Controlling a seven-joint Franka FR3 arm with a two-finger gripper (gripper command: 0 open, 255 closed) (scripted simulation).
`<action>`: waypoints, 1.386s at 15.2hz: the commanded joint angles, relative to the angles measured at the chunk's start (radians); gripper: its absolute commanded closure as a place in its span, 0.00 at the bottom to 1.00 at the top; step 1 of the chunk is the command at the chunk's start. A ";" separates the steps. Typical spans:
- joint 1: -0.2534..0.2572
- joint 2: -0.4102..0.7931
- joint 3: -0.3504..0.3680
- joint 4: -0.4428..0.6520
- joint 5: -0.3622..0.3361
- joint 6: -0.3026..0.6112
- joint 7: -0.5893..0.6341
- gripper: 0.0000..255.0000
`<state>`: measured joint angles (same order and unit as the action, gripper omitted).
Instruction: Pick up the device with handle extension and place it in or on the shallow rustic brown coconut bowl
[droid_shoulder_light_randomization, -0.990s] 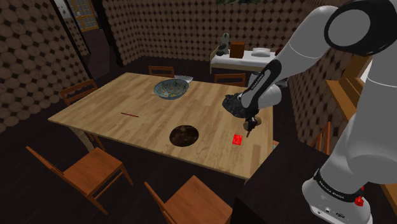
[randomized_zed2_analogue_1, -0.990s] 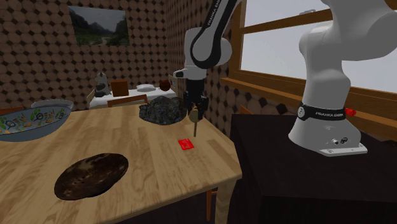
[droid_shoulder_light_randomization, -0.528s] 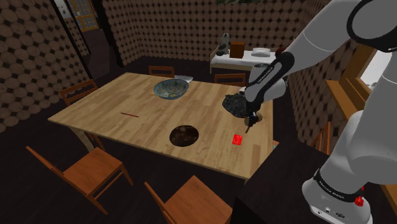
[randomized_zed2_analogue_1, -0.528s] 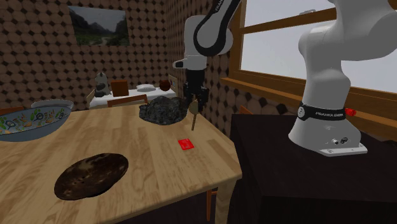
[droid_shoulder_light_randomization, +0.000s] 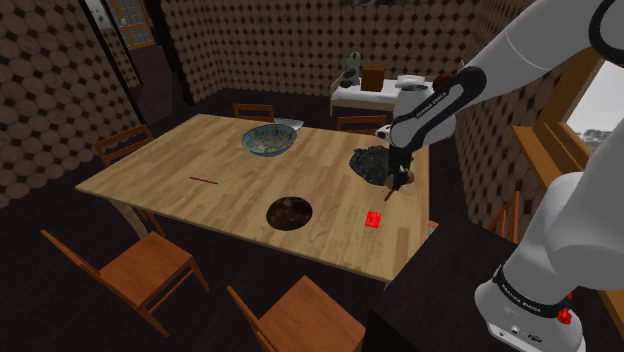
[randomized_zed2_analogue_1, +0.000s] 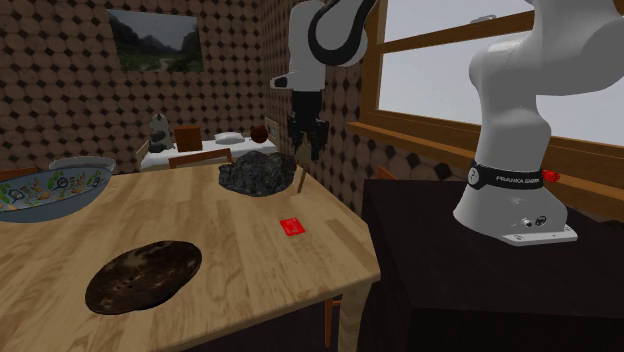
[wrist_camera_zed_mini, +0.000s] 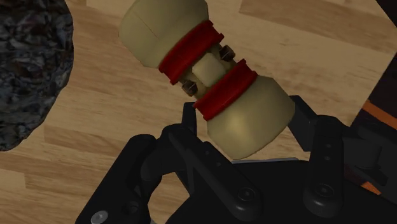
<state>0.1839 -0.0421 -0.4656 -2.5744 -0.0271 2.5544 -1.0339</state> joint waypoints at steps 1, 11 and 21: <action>-0.002 -0.028 0.001 0.005 -0.021 -0.031 0.016 1.00; 0.069 0.028 0.079 0.159 0.020 -0.134 0.130 1.00; 0.157 0.243 0.169 0.477 0.103 -0.248 0.260 1.00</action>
<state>0.3331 0.1745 -0.3052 -2.1385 0.0675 2.3220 -0.7880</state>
